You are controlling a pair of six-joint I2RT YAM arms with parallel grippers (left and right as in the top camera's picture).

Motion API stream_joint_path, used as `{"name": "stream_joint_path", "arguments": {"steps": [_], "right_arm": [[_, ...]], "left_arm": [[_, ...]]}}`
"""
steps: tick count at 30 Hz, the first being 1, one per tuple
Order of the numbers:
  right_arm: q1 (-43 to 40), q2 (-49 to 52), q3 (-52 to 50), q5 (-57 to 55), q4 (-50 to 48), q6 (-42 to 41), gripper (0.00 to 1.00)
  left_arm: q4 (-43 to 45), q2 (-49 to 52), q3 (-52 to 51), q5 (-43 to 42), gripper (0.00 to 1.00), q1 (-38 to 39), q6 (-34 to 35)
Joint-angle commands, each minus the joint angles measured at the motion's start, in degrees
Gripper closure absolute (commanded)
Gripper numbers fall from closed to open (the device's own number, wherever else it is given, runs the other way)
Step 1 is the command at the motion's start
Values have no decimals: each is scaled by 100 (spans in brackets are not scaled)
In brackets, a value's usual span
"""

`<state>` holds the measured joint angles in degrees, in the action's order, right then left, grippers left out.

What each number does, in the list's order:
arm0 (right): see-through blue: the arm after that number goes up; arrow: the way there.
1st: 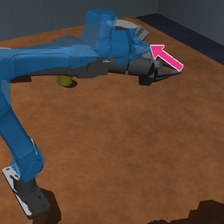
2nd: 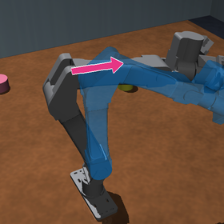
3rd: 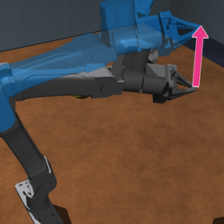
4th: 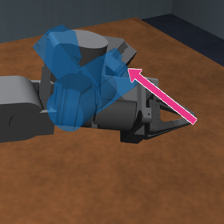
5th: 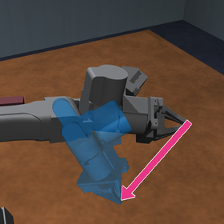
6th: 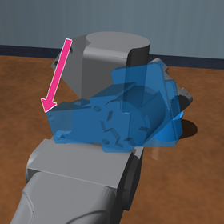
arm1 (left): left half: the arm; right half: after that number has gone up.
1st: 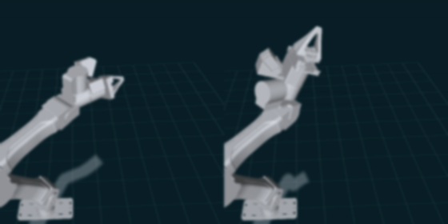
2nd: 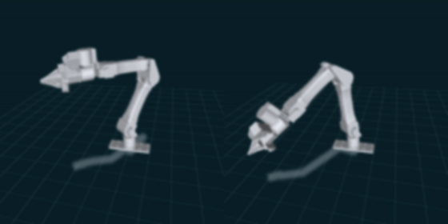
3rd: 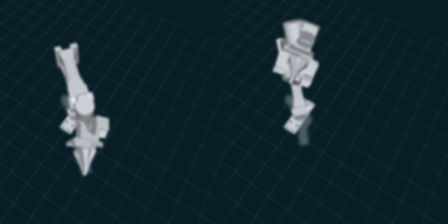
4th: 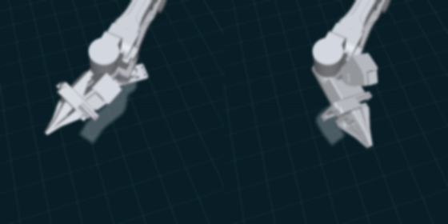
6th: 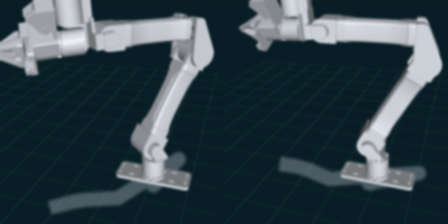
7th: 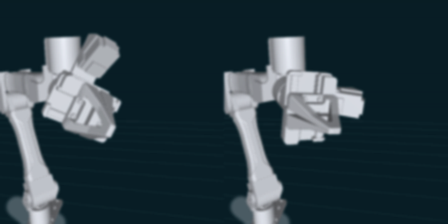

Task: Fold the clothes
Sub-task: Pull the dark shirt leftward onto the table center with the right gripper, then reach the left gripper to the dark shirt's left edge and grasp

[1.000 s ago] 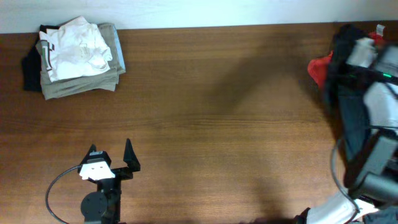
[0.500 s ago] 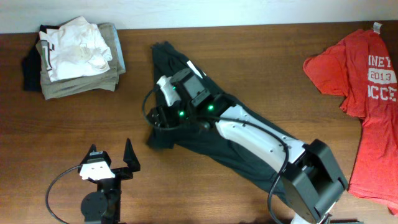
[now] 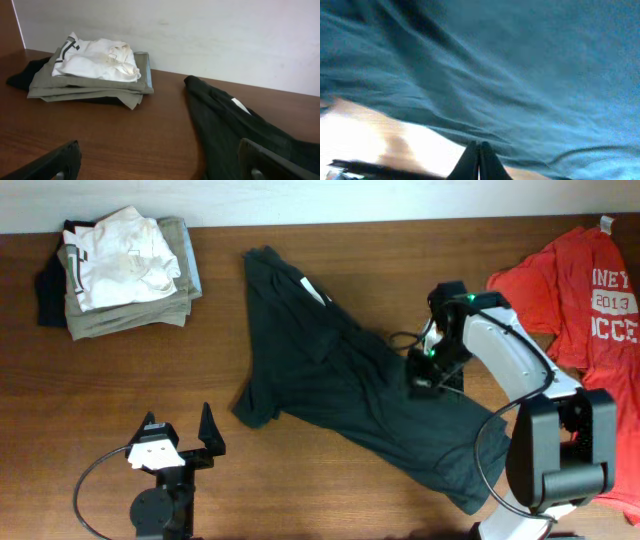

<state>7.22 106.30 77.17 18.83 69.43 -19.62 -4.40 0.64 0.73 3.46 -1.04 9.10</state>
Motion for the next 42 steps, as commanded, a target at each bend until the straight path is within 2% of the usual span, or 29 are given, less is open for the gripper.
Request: {"name": "stream_joint_path", "arguments": {"steps": [1, 3, 5, 8, 12, 15, 17, 18, 20, 21, 22, 23, 24, 25, 26, 28, 30, 33, 36, 37, 38, 39, 41, 42], "right_arm": [[17, -81, -734, -754, -387, -531, 96], [15, -76, -1202, -758, -1086, -625, 96], [7, -72, -1598, -774, -1552, -1137, 96], [-223, -63, -1812, -778, -1818, -1132, 96], [-826, 184, -1812, -901, -2653, -1088, 93], [-1191, 284, -1792, -872, -4074, -1095, 89], [-1287, 284, -1434, -699, -4824, -1091, 86], [-1290, 284, -1097, -1071, -4922, -1088, 85], [-1414, 284, -457, -1631, -4568, -1088, 83], [-1537, 284, -85, -1563, -4201, -1086, 71], [-1700, 282, 507, -1495, -3563, -1054, 53], [-1862, 282, 1303, -1161, -2688, -750, 33], [-1941, 282, 2002, -662, -1915, -468, 17], [-1963, 282, 2684, -61, -1108, -223, 6], [-1958, 280, 2992, 155, -782, -162, 0], [-2020, 275, 3394, 83, -625, -162, 1], [-2350, 278, 3438, -667, -833, -166, 1], [-2747, 278, 3438, -732, -833, -164, 1], [-2752, 278, 3438, -732, -833, -164, 1], [-2750, 278, 3438, -730, -833, -164, 1], [-2752, 278, 3438, -732, -833, -164, 1], [-2752, 278, 3438, -732, -833, -164, 1], [-2752, 278, 3438, -732, -833, -164, 1], [-2752, 278, 3438, -732, -833, -164, 1]], "left_arm": [[-2, -28, -24, 44, 1, 13, 44], [-2, -28, -24, 44, 1, 13, 46], [-2, -28, -24, 44, 1, 15, 44], [-2, -28, -24, 44, 1, 13, 44], [-2, -28, -24, 44, 1, 13, 44], [-2, -28, -24, 44, 1, 13, 44], [-2, -28, -24, 44, 1, 13, 46], [-2, -28, -24, 42, 1, 15, 44], [-2, -28, -24, 44, 1, 13, 46], [-2, -28, -24, 44, 1, 15, 44], [-2, -28, -24, 44, 1, 13, 44], [-2, -28, -24, 44, 1, 15, 44], [-2, -28, -24, 44, 1, 13, 44], [-2, -28, -24, 44, 1, 13, 44], [-2, -28, -24, 44, 1, 13, 46], [-2, -28, -24, 42, 1, 13, 44], [2, -28, -24, 72, 1, 13, 26], [37, -28, -24, 179, 1, 13, 28], [151, -28, -20, 164, 1, 15, 37], [466, -31, -20, -262, 1, 17, 74], [1335, -28, -20, -1279, 1, 17, 76], [2039, -28, 48, -1615, 1, 17, 334], [1965, 107, 638, -1923, 1, 15, 739], [1397, 485, 1287, -2271, 1, 13, 730]]}}
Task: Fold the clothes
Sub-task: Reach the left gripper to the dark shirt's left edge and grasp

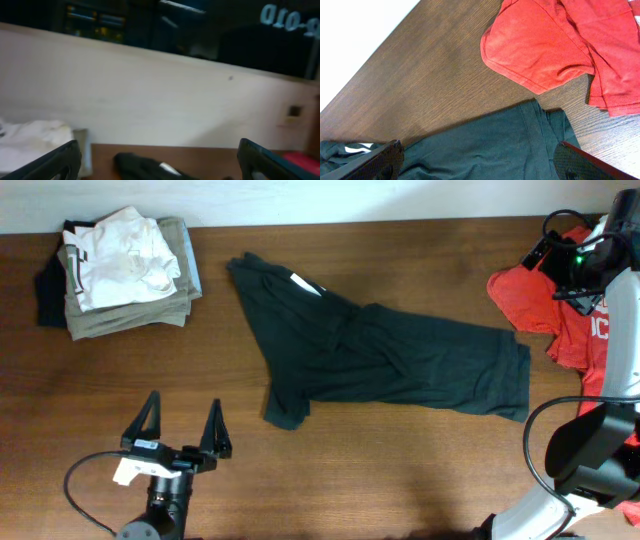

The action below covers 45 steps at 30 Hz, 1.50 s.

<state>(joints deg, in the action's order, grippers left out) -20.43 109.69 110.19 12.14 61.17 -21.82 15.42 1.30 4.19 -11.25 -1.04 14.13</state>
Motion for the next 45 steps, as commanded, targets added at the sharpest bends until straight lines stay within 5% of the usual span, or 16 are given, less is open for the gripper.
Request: {"name": "stream_joint_path", "arguments": {"steps": [1, 5, 7, 9, 11, 14, 16, 22, 27, 32, 36, 38, 40, 45], "right_arm": [[13, -61, 136, -63, -7, 57, 1], [13, -61, 136, -63, -7, 57, 1], [13, -61, 136, -63, -7, 57, 1], [13, -61, 136, -63, -7, 57, 1], [15, -61, 136, -63, -7, 57, 1], [13, -61, 136, -63, -7, 57, 2], [13, -61, 136, -63, -7, 57, 1], [13, -61, 136, -61, -7, 57, 2], [13, -61, 136, -63, -7, 57, 1], [13, -61, 136, -63, -7, 57, 1], [13, -61, 136, -63, -7, 57, 1], [15, -61, 136, -63, -7, 57, 1], [13, -61, 136, -63, -7, 57, 1], [13, -61, 136, -63, -7, 57, 1]], "left_arm": [[-1108, 955, 1578, -1060, 1, 13, -105], [-4489, 4105, 4649, -1412, 1, 15, -608], [-4789, 4962, 4955, -2533, 1, 15, -605], [-4833, 5678, 4955, -2756, 1, 17, -605], [-5097, 6269, 5036, -2367, 1, 140, -459], [-5932, 6671, 5460, -302, 1, 1073, -459], [-6043, 6776, 5490, 424, 1, 1698, -459], [-6376, 7239, 5473, 343, 1, 1797, -461], [-5978, 9001, 5473, 361, 1, 2741, -483], [-5884, 9291, 5473, 1567, 1, 3279, -481], [-5849, 9790, 5473, 1711, 2, 3362, -476], [-5829, 9838, 5473, 1714, 10, 3362, -479], [-5786, 9838, 5473, 1740, 39, 3362, -476], [-5766, 9831, 5475, 1775, 91, 3362, -472]]}}
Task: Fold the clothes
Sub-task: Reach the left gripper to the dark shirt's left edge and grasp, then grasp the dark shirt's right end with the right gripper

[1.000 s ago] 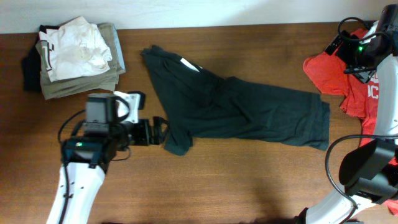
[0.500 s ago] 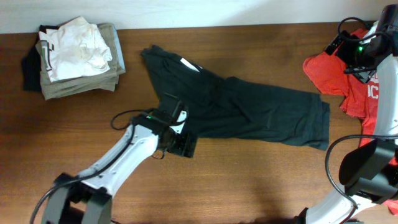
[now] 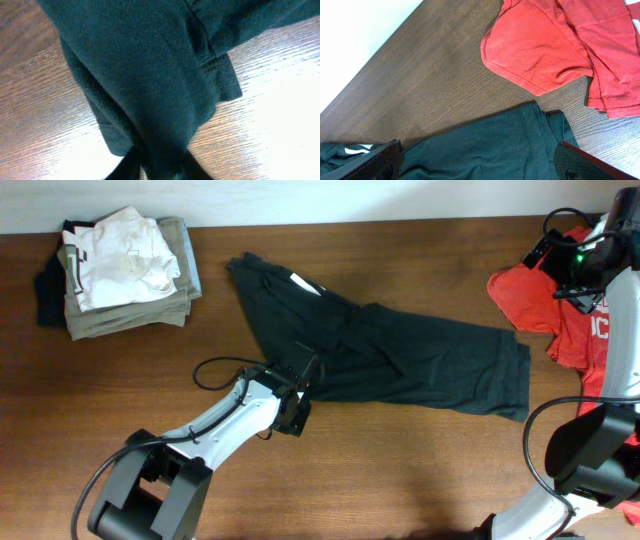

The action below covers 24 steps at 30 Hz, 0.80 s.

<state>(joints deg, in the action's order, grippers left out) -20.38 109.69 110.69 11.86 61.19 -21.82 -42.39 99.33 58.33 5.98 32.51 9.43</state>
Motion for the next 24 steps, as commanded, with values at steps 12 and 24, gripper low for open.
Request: {"name": "stream_joint_path", "arguments": {"steps": [12, 24], "right_arm": [[9, -61, 85, -35, -9, 57, 1], [9, -61, 85, -35, -9, 57, 1]], "left_arm": [[-1388, -2645, 940, 205, 99, 7, 275], [-575, 118, 990, -505, 59, 9, 295]]}}
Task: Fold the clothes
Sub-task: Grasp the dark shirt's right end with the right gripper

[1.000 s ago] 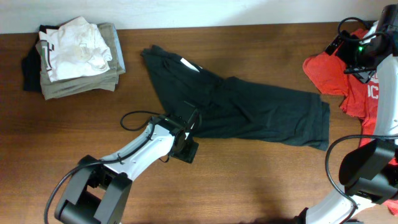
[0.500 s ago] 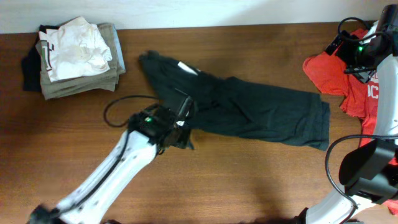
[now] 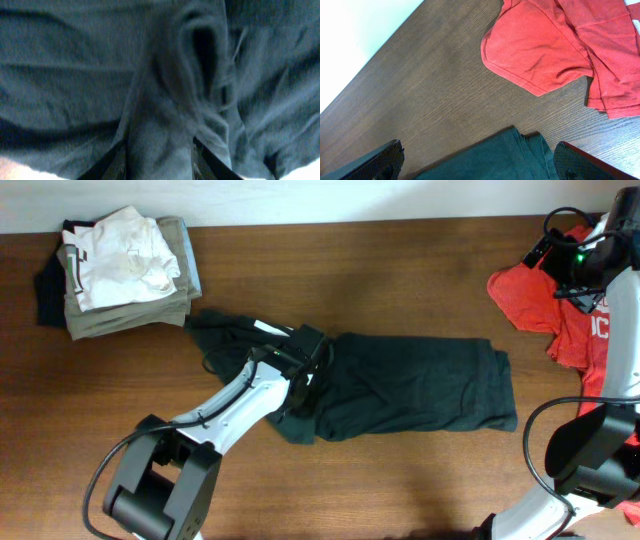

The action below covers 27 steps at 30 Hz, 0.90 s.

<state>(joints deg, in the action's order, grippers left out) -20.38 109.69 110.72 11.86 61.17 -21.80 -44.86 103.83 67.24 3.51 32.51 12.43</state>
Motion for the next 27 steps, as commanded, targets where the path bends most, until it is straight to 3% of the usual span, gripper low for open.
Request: {"name": "stream_joint_path", "arguments": {"steps": [1, 5, 7, 9, 10, 15, 22, 23, 25, 26, 27], "right_arm": [[9, -61, 83, -35, -7, 55, 1], [9, -61, 83, -57, -70, 57, 1], [11, -61, 83, -50, -61, 37, 1], [11, -61, 83, 63, 258, 37, 1], [11, -61, 83, 275, 538, 39, 1], [11, -61, 83, 249, 1174, 59, 1], [11, -61, -55, 247, 1259, 122, 1], [11, -61, -63, 247, 1279, 271, 1], [11, -85, -61, 254, 1539, 398, 2], [11, -190, -63, 254, 1679, 376, 5], [17, -435, -63, 278, 1810, 376, 6]], "left_arm": [[-557, -651, 133, -457, 55, 9, -4], [-1320, -1569, 127, -678, 46, 472, -284], [-1296, -1556, -151, -560, 40, 1027, 90], [-1075, -1532, -713, -240, 39, 1095, 389], [-588, -1521, -1132, -190, 28, 1095, 380], [315, -398, -1394, 260, 28, 1095, 232], [793, -354, -1287, 835, 29, 1095, 339], [774, -354, -1287, 833, 35, 1095, 339], [667, -354, -1287, 833, 92, 1095, 341], [605, -354, -1287, 831, 100, 1095, 391], [573, -356, -1287, 828, 100, 1095, 546]]}}
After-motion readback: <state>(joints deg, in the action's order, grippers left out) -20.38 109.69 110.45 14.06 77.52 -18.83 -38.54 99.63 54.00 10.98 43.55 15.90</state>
